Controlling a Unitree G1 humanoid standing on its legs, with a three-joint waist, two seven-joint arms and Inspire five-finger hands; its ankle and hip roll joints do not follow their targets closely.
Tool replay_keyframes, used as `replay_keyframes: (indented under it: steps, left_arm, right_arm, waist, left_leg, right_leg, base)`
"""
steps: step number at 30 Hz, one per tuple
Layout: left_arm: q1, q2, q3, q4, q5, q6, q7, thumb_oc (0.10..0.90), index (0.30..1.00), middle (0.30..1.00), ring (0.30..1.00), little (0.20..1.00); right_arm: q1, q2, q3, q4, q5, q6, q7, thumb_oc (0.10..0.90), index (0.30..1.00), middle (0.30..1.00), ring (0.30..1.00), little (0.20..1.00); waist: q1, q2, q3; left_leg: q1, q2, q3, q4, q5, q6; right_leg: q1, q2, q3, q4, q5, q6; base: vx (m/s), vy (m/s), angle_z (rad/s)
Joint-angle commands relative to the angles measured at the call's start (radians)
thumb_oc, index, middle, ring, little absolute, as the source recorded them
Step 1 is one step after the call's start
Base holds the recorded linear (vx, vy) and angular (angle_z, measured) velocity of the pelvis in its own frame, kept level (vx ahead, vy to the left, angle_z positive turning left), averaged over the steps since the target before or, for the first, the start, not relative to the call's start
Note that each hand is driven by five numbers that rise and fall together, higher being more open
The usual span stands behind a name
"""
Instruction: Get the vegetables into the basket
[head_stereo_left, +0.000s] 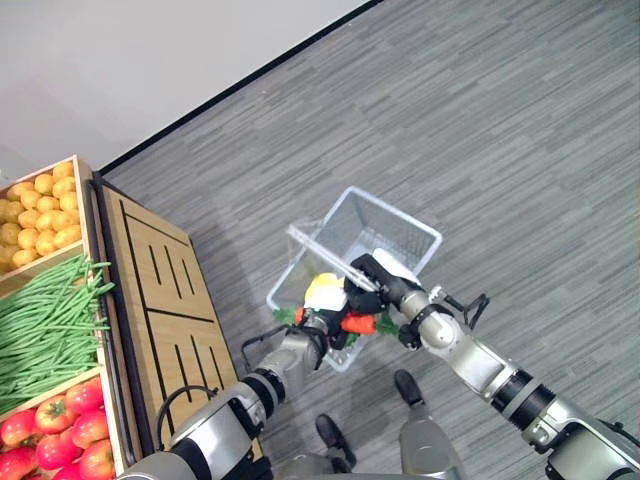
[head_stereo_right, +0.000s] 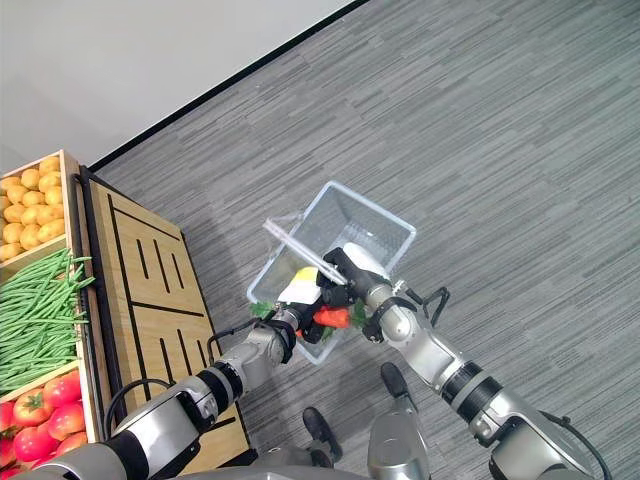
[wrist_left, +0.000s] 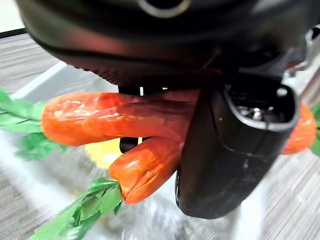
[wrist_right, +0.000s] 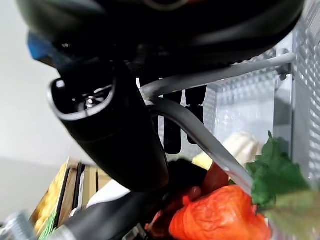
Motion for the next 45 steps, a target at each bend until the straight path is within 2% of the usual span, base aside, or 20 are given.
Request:
replay_keyframes:
  steps: [1, 9, 10, 11, 12, 22, 27, 32, 36, 39, 40, 41, 42, 43, 45]
  left_arm:
    - [-0.158, -0.061, -0.081, 0.109, 0.062, -0.055, 0.001, 0.400, 0.300, 0.300, 0.300, 0.300]
    - [-0.165, -0.045, -0.110, 0.141, 0.110, -0.064, -0.016, 0.400, 0.300, 0.300, 0.300, 0.300]
    - [-0.164, -0.048, -0.115, 0.147, 0.112, -0.064, -0.014, 0.427, 0.338, 0.338, 0.338, 0.338]
    - [-0.161, -0.050, -0.116, 0.149, 0.111, -0.069, -0.021, 0.798, 0.857, 0.857, 0.857, 0.857]
    - [-0.159, -0.050, -0.120, 0.152, 0.110, -0.075, -0.033, 0.900, 1.000, 1.000, 1.000, 1.000]
    - [-0.169, -0.039, -0.143, 0.114, 0.087, -0.098, -0.044, 0.900, 1.000, 1.000, 1.000, 1.000]
    - [-0.159, -0.041, -0.145, 0.118, 0.084, -0.102, -0.048, 0.900, 1.000, 1.000, 1.000, 1.000]
    - [-0.142, -0.033, -0.138, 0.093, 0.070, -0.108, -0.054, 0.900, 1.000, 1.000, 1.000, 1.000]
    - [-0.113, -0.014, -0.125, 0.053, 0.050, -0.119, -0.065, 0.900, 1.000, 1.000, 1.000, 1.000]
    - [-0.093, 0.000, -0.124, 0.029, 0.035, -0.126, -0.071, 0.900, 1.000, 1.000, 1.000, 1.000]
    - [-0.076, 0.019, -0.122, 0.010, 0.025, -0.137, -0.083, 0.900, 1.000, 1.000, 1.000, 1.000]
    - [-0.074, 0.020, -0.123, 0.007, 0.025, -0.137, -0.084, 0.900, 1.000, 1.000, 1.000, 1.000]
    - [-0.058, 0.056, -0.118, -0.043, 0.015, -0.152, -0.099, 0.900, 1.000, 1.000, 1.000, 1.000]
    - [-0.054, 0.062, -0.119, -0.051, 0.014, -0.151, -0.104, 0.900, 1.000, 1.000, 1.000, 1.000]
    - [-0.034, 0.128, -0.101, -0.138, -0.018, -0.169, -0.126, 0.900, 1.000, 1.000, 1.000, 1.000]
  right_arm:
    - [-0.236, 0.164, 0.010, -0.284, 0.147, -0.243, 0.031, 0.400, 0.300, 0.300, 0.300, 0.300]
    - [-0.232, 0.175, 0.018, -0.338, 0.243, -0.271, 0.042, 0.400, 0.300, 0.300, 0.300, 0.300]
    - [-0.232, 0.180, 0.019, -0.342, 0.254, -0.276, 0.043, 0.400, 0.300, 0.300, 0.300, 0.300]
    - [-0.235, 0.182, 0.018, -0.348, 0.259, -0.277, 0.044, 0.400, 0.300, 0.300, 0.300, 0.300]
    - [-0.240, 0.181, 0.019, -0.359, 0.260, -0.278, 0.048, 0.400, 0.300, 0.300, 0.300, 0.300]
    - [-0.272, 0.184, 0.029, -0.367, 0.243, -0.287, 0.043, 0.400, 0.300, 0.300, 0.300, 0.300]
    - [-0.262, 0.178, 0.043, -0.317, 0.208, -0.273, 0.045, 0.400, 0.300, 0.300, 0.300, 0.300]
    - [-0.205, 0.150, 0.038, -0.193, 0.094, -0.239, 0.028, 0.400, 0.300, 0.300, 0.300, 0.300]
    - [-0.113, 0.113, -0.006, -0.085, -0.004, -0.223, 0.009, 0.400, 0.300, 0.300, 0.300, 0.300]
    - [-0.064, 0.108, -0.025, -0.009, -0.025, -0.222, -0.001, 0.400, 0.300, 0.300, 0.300, 0.300]
    - [-0.029, 0.095, -0.038, 0.070, -0.070, -0.215, -0.009, 0.400, 0.300, 0.300, 0.300, 0.300]
    - [-0.028, 0.098, -0.038, 0.074, -0.073, -0.218, -0.010, 0.400, 0.300, 0.300, 0.300, 0.300]
    - [-0.004, 0.092, -0.053, 0.161, -0.114, -0.208, -0.023, 0.400, 0.300, 0.300, 0.300, 0.300]
    - [-0.004, 0.097, -0.052, 0.167, -0.117, -0.212, -0.025, 0.400, 0.300, 0.300, 0.300, 0.300]
    - [0.035, 0.101, -0.085, 0.271, -0.138, -0.206, -0.039, 0.400, 0.300, 0.300, 0.300, 0.300]
  waist:
    - [-0.016, -0.007, -0.048]
    - [-0.024, -0.004, -0.031]
    - [-0.022, -0.004, -0.029]
    - [-0.022, -0.005, -0.027]
    - [-0.022, -0.006, -0.025]
    - [-0.012, -0.014, -0.020]
    - [-0.009, -0.022, -0.016]
    - [-0.003, -0.031, -0.017]
    - [0.003, -0.044, -0.029]
    - [0.011, -0.049, -0.038]
    - [0.019, -0.057, -0.046]
    - [0.019, -0.058, -0.047]
    - [0.030, -0.062, -0.056]
    - [0.030, -0.063, -0.057]
    - [0.042, -0.070, -0.069]
  left_leg:
    - [0.030, 0.071, -0.023, 0.003, 0.045, -0.107]
    - [0.019, 0.070, -0.013, 0.003, 0.045, -0.107]
    - [0.017, 0.069, -0.012, 0.003, 0.045, -0.107]
    - [0.016, 0.069, -0.012, 0.003, 0.045, -0.107]
    - [0.013, 0.070, -0.010, 0.003, 0.046, -0.107]
    - [0.004, 0.074, -0.016, 0.003, 0.044, -0.108]
    - [-0.003, 0.076, -0.018, 0.003, 0.044, -0.107]
    - [-0.002, 0.079, -0.021, 0.003, 0.041, -0.106]
    - [0.003, 0.082, -0.029, 0.003, 0.037, -0.103]
    - [0.009, 0.084, -0.035, 0.003, 0.036, -0.102]
    - [0.015, 0.084, -0.043, 0.003, 0.032, -0.101]
    - [0.016, 0.084, -0.043, 0.003, 0.031, -0.101]
    - [0.022, 0.083, -0.051, 0.003, 0.029, -0.100]
    - [0.023, 0.083, -0.051, 0.003, 0.028, -0.100]
    - [0.033, 0.083, -0.061, 0.003, 0.024, -0.098]
  right_leg:
    - [0.024, -0.082, -0.063, 0.026, -0.055, 0.085]
    - [-0.001, -0.084, -0.056, 0.031, -0.044, 0.090]
    - [-0.002, -0.084, -0.056, 0.032, -0.044, 0.089]
    - [-0.003, -0.084, -0.055, 0.032, -0.044, 0.089]
    - [-0.007, -0.084, -0.055, 0.032, -0.043, 0.090]
    - [-0.013, -0.081, -0.067, 0.033, -0.043, 0.087]
    - [-0.019, -0.079, -0.072, 0.032, -0.041, 0.087]
    - [-0.016, -0.079, -0.077, 0.032, -0.041, 0.086]
    - [-0.001, -0.075, -0.087, 0.031, -0.048, 0.083]
    - [0.011, -0.075, -0.095, 0.031, -0.053, 0.081]
    - [0.023, -0.076, -0.103, 0.030, -0.056, 0.081]
    - [0.025, -0.076, -0.104, 0.029, -0.057, 0.081]
    - [0.037, -0.077, -0.110, 0.029, -0.060, 0.081]
    - [0.039, -0.077, -0.111, 0.028, -0.060, 0.081]
    - [0.056, -0.080, -0.123, 0.027, -0.064, 0.082]
  base:
    - [0.00, 0.000, 0.00]
    - [0.00, 0.000, -0.01]
    - [0.00, 0.000, -0.08]
    - [-0.01, 0.002, -0.08]
    - [0.00, 0.003, -0.08]
    - [0.00, -0.002, -0.01]
    - [0.00, 0.000, 0.00]
    - [0.00, 0.000, 0.00]
    - [0.02, -0.009, 0.08]
    - [0.03, -0.011, 0.11]
    - [0.02, -0.007, 0.07]
    - [0.04, -0.013, 0.08]
    - [0.02, -0.003, 0.08]
    - [0.04, 0.000, 0.07]
    - [0.04, 0.002, 0.17]
